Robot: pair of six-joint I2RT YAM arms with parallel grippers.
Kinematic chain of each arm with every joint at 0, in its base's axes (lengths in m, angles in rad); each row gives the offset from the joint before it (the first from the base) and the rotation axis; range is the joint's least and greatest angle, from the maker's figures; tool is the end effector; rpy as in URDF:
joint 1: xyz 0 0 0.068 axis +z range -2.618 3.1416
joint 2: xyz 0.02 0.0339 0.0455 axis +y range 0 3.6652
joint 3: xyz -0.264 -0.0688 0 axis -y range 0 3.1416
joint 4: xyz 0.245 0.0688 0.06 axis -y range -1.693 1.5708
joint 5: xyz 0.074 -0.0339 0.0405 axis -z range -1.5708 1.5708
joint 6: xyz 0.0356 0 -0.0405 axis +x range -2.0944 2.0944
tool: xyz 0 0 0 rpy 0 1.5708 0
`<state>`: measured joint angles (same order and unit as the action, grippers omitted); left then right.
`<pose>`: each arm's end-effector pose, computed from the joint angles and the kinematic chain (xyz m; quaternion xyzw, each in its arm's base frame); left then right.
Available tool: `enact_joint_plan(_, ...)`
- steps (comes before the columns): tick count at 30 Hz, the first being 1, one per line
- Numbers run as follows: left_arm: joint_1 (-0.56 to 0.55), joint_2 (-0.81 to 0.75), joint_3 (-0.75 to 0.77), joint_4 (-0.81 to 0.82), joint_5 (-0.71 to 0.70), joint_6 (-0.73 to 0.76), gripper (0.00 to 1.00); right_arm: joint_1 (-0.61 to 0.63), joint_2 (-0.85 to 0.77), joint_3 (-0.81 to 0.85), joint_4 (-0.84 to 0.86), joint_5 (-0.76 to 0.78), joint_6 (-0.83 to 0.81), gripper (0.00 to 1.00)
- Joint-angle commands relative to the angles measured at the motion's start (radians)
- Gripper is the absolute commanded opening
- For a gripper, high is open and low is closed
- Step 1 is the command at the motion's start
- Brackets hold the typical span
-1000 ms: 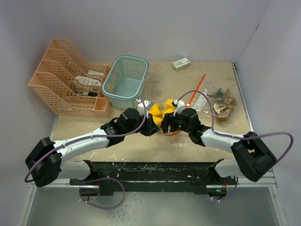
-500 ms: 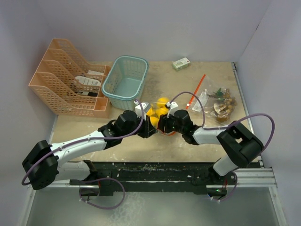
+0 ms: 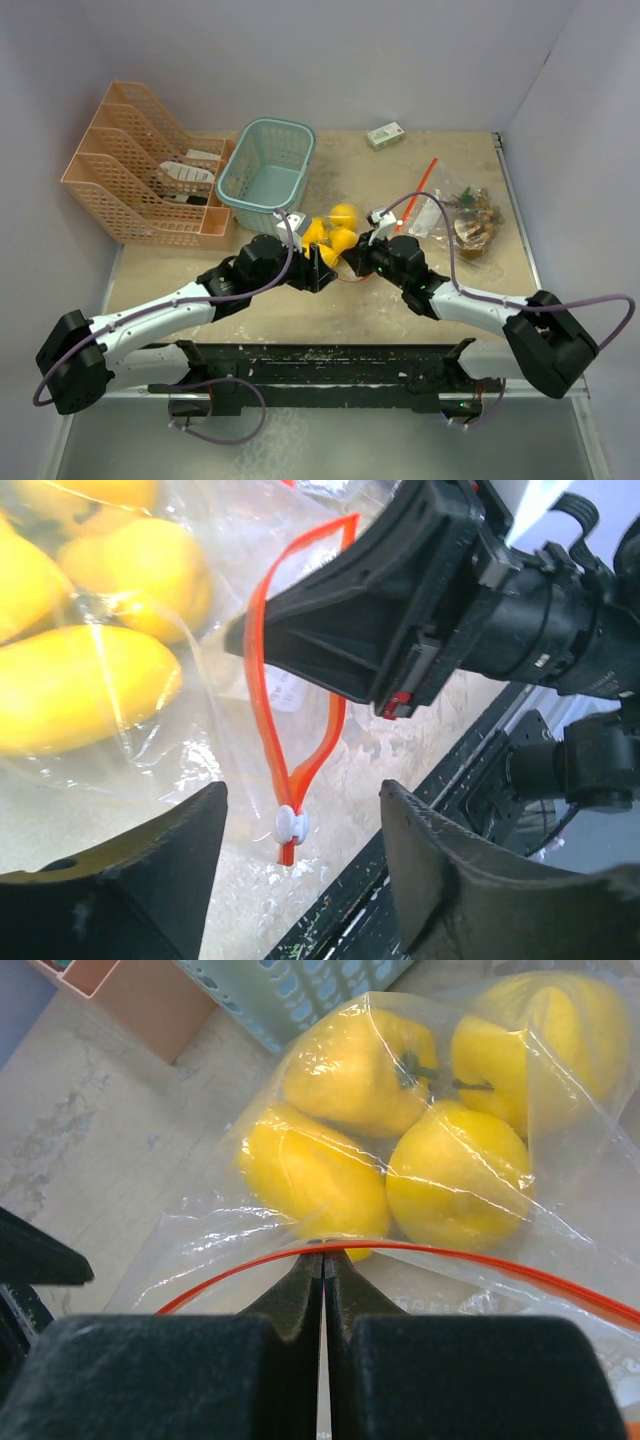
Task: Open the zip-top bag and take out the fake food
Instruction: Open the zipper of the food storage bag at the center of the board.
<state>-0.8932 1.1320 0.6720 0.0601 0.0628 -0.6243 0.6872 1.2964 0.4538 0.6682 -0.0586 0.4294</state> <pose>0.1581 -0.2000 0.2548 0.1289 0.8232 -0.3990 0.3828 0.2029 0.1692 0.2057 -0.1171 0.7569 0.3594 0.5331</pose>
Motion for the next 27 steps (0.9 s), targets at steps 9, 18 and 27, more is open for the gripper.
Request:
enact_joint_plan(9,-0.003,-0.081,0.129,-0.108,-0.194,0.037,0.74,0.003,-0.032,-0.005,-0.085,0.074,0.047,0.0)
enact_joint_plan(18,0.065,0.134,0.347,-0.226,-0.235,0.096,1.0,0.003,-0.028,-0.031,-0.076,0.082,0.084,0.0)
enact_joint_plan(27,0.122,0.43,0.455,-0.181,-0.199,0.133,0.99,0.003,-0.125,-0.074,-0.109,0.094,0.098,0.0)
